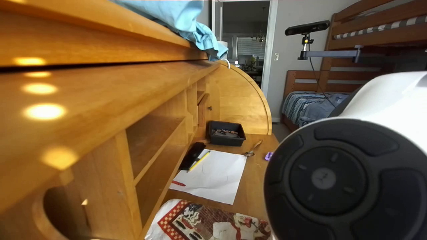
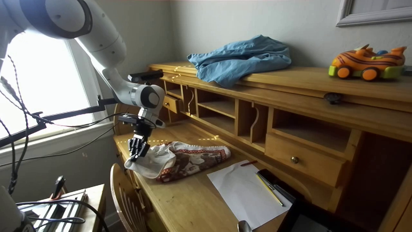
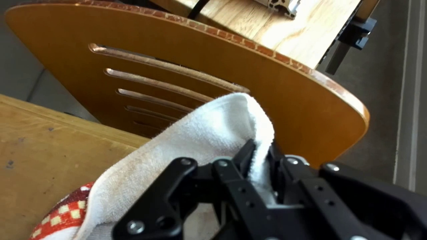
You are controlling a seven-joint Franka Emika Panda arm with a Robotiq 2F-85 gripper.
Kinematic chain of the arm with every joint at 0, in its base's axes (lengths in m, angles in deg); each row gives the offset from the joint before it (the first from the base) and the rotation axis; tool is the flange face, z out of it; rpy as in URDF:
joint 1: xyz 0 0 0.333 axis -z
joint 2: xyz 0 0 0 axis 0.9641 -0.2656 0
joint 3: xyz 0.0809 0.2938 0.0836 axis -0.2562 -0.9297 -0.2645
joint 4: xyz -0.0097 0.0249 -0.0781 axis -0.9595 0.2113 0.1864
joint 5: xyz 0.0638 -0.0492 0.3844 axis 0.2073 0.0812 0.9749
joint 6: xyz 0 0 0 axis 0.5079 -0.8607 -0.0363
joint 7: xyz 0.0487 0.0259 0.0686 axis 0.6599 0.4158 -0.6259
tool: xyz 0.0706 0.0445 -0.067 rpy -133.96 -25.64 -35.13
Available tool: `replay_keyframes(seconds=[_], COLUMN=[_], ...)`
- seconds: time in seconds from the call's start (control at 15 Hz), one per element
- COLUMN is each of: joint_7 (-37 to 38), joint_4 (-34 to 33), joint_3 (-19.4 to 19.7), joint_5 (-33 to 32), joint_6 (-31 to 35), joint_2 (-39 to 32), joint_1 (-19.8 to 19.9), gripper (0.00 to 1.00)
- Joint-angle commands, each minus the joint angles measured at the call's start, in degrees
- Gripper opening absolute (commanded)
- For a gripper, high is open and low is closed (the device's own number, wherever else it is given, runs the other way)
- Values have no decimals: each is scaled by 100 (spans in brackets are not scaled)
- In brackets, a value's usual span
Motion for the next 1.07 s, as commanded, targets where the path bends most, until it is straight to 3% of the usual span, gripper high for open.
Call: replay_keyframes(seconds=[0.0,1.0], joint_7=[366,1222], joint_4=[294,862], joint_3=[20,157], joint_5=[-86,-314], joint_6=[-163,-285], joint_2=[390,1062], joint_1=[-56,133], gripper=[3,3])
